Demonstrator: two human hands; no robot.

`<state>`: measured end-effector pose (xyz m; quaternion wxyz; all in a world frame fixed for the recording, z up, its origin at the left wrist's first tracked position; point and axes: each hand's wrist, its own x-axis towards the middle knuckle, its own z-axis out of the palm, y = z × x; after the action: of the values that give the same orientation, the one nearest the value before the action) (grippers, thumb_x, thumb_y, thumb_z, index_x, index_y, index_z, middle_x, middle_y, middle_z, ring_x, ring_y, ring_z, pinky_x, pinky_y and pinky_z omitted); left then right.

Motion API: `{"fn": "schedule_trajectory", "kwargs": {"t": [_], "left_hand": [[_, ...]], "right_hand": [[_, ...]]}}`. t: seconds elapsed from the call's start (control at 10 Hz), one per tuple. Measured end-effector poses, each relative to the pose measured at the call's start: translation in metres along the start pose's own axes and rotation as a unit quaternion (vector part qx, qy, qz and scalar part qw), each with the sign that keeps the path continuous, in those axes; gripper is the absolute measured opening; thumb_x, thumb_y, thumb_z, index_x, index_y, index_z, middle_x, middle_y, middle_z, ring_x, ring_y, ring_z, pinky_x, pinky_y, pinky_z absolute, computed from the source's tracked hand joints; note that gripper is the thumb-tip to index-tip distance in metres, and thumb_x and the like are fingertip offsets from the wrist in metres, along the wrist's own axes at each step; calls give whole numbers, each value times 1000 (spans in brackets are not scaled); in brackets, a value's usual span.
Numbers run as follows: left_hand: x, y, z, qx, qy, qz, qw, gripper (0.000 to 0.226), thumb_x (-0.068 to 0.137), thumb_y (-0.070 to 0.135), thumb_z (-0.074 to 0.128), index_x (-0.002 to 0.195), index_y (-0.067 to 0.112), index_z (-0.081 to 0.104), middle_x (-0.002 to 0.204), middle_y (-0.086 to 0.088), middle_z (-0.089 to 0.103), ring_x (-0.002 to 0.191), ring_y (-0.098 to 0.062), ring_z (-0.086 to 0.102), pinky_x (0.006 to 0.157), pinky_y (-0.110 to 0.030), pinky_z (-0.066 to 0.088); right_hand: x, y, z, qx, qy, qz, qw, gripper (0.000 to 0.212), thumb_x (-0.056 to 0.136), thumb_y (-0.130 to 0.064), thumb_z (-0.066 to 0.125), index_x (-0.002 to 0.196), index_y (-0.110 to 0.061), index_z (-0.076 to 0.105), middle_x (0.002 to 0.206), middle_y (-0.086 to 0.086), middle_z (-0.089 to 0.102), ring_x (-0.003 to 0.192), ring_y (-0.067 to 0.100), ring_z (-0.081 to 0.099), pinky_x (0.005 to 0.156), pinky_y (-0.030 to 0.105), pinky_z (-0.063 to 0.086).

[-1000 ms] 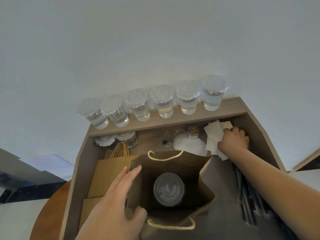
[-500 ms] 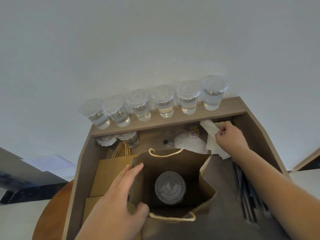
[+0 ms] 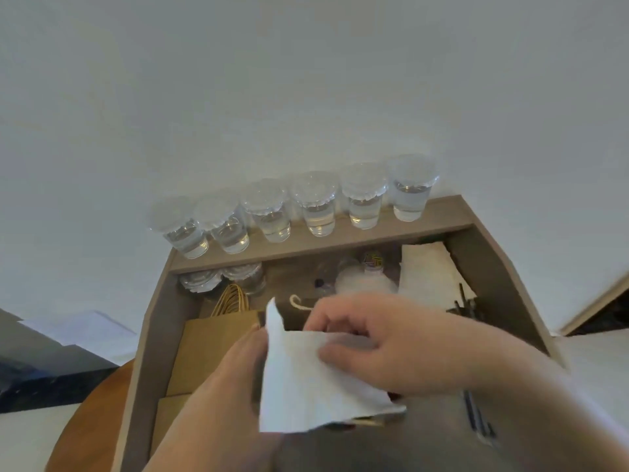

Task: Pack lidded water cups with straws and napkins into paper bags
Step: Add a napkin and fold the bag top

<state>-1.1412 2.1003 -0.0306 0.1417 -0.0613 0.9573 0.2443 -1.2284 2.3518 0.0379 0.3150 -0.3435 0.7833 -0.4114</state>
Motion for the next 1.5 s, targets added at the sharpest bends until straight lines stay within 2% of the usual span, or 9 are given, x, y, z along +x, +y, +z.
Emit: {"fn": "schedule_trajectory", "kwargs": {"t": [0.1,0.4,0.5,0.7,0.8,1.0,1.1,1.2,1.5], "left_hand": [[-7,4,-1,-44,57,61,996,87,80,50,72,149,70,21,152,39,39,144,6,41,115,-26,45],[-6,5,-14,-66,33,79,994,91,79,54,66,143,80,7,150,38,41,123,4,57,105,-25,50],[2,-10,-9,-93,51,84,991,92,79,57,65,141,84,3,128,30,58,86,2,69,77,-26,58],[12,-57,16,-280,32,100,954,124,57,81,86,153,70,10,151,46,39,120,0,68,94,-24,58],[26,-72,32,-270,-35,40,961,100,39,68,101,123,67,47,125,38,66,108,3,73,93,-23,59],[58,-93,99,-106,-84,-75,988,99,60,73,83,144,30,56,137,18,59,134,-9,57,122,-26,33],[63,-96,108,-95,-106,-103,984,79,58,75,80,122,29,67,105,17,72,99,-2,70,105,-17,48],[76,-93,106,-71,-61,-57,994,115,64,75,82,161,37,34,154,12,51,144,-11,49,118,-20,28],[57,-57,32,-65,-44,70,994,41,72,65,84,105,68,58,124,26,64,122,8,58,95,-1,38]], "right_hand": [[42,26,25,-236,-8,129,963,30,109,-23,54,132,-39,64,113,-12,67,93,4,61,72,19,44],[55,25,30,-311,77,60,945,65,108,-31,54,162,-49,24,160,-7,45,148,18,42,121,43,41],[20,8,20,-211,194,-27,958,47,107,-39,46,151,-53,45,143,-33,53,130,-7,52,109,21,45],[-39,77,22,121,382,21,916,40,110,-11,43,102,-33,75,101,0,73,101,20,69,93,50,54],[-53,154,55,261,328,133,898,41,75,-10,57,109,-26,75,114,6,72,116,27,68,99,55,53],[-30,225,129,111,206,279,931,49,77,-53,76,121,-63,58,119,-34,65,115,-5,67,102,34,59],[-18,227,143,54,234,272,932,46,77,-56,75,121,-48,64,120,-26,66,112,-8,64,105,33,56],[-14,205,135,44,253,248,934,42,78,-50,73,119,-51,62,122,-28,61,115,-17,57,105,14,47],[-19,147,90,12,235,187,954,45,89,-35,72,106,-73,55,110,-41,63,105,-19,61,89,8,51]]}}
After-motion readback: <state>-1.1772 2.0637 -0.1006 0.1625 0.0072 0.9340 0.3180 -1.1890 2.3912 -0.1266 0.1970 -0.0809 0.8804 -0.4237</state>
